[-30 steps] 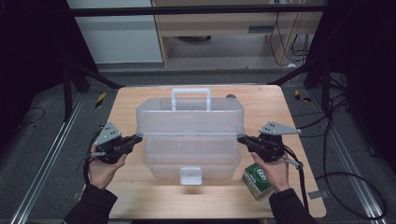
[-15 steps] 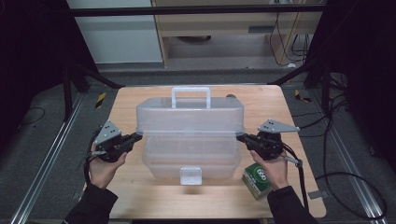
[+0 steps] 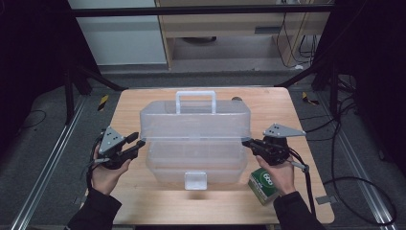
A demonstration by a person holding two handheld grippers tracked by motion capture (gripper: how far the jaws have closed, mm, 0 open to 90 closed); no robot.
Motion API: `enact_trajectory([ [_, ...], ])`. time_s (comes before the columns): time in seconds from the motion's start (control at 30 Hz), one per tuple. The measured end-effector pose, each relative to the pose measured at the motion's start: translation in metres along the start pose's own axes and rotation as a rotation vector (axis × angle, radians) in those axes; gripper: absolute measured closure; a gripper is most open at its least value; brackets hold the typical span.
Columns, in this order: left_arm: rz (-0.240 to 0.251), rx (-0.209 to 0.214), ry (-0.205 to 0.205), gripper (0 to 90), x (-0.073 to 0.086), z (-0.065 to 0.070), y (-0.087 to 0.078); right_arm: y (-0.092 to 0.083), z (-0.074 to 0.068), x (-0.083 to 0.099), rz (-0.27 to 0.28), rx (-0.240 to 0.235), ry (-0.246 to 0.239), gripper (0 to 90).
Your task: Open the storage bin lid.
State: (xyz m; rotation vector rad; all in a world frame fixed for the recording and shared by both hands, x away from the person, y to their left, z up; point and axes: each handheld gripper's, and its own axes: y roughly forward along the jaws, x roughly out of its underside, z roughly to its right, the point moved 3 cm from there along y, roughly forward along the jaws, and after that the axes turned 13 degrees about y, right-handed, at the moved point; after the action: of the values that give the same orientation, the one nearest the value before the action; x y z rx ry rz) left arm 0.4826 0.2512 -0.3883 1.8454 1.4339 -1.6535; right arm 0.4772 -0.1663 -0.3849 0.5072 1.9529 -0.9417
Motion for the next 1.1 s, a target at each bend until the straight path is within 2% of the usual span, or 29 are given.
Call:
enact_trajectory([
  [0.13,0.02,-0.003,0.028,57.7,-0.004,0.0,0.005,0.0,0.0,0.0,-0.002,0.001,-0.001,90.0],
  [0.3,0.031,0.004,0.03,57.4,-0.004,-0.001,0.008,0.0,0.0,0.0,-0.004,0.0,0.0,90.0],
  [0.73,0.039,-0.003,0.075,65.8,-0.007,0.0,0.012,0.001,-0.001,0.0,-0.016,-0.001,0.004,89.9],
  [0.77,0.047,-0.008,0.09,65.8,-0.008,-0.001,0.012,0.001,-0.001,0.0,-0.016,-0.001,0.004,89.9],
  [0.83,0.043,-0.002,0.081,65.6,-0.008,0.0,0.011,0.001,-0.001,0.001,-0.018,0.008,0.001,88.8],
  [0.87,0.049,-0.005,0.092,65.2,-0.008,-0.001,0.011,0.001,-0.001,0.001,-0.024,0.014,-0.005,88.4],
  [0.93,0.041,-0.003,0.079,65.3,-0.009,0.0,0.009,0.001,-0.002,0.001,-0.026,0.017,-0.003,87.9],
  [1.1,0.027,-0.008,0.088,66.0,-0.01,0.001,0.007,-0.002,0.0,0.002,-0.034,0.028,-0.009,85.8],
])
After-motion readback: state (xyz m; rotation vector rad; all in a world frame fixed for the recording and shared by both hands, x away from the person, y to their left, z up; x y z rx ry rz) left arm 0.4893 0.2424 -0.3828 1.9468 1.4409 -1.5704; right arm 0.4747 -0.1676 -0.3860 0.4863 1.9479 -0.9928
